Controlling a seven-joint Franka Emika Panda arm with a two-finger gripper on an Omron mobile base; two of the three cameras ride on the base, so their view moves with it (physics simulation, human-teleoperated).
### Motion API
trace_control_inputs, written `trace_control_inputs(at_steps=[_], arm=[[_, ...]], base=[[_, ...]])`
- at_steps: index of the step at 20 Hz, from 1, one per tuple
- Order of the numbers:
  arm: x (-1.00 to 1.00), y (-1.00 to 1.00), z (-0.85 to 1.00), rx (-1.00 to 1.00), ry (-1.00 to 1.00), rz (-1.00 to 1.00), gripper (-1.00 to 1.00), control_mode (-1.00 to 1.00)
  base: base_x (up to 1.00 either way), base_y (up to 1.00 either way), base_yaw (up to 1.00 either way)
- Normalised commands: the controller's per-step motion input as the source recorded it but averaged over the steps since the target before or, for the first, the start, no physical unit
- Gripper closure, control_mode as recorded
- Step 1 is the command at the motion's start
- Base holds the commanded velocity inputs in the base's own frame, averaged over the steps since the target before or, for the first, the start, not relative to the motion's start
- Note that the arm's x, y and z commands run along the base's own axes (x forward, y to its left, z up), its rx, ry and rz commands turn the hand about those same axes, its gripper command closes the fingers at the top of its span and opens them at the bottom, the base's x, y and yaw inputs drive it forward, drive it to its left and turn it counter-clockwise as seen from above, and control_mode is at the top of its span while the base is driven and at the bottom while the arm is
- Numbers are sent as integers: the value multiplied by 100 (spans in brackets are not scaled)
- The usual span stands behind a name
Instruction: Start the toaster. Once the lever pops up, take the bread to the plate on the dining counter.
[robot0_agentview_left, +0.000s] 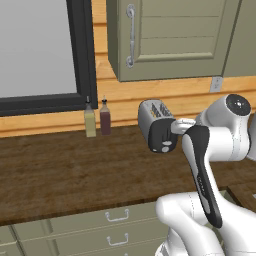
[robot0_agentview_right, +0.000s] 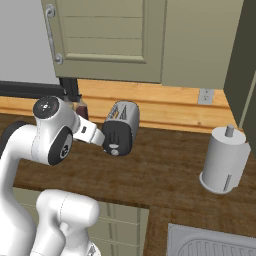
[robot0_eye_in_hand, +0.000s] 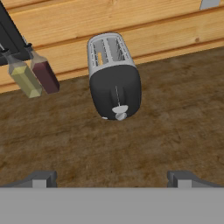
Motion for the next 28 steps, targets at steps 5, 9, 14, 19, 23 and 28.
trace_control_inputs(at_steps=[5,9,14,19,23,28], arm=[[0,0,0,0,0,0,-100,-100],[0,0,0,0,0,0,-100,-100],[0,0,0,0,0,0,-100,-100],[0,0,0,0,0,0,-100,-100],[0,0,0,0,0,0,-100,-100],[0,0,0,0,0,0,-100,-100]], base=[[0,0,0],[0,0,0],[0,0,0],[0,0,0],[0,0,0],[0,0,0]])
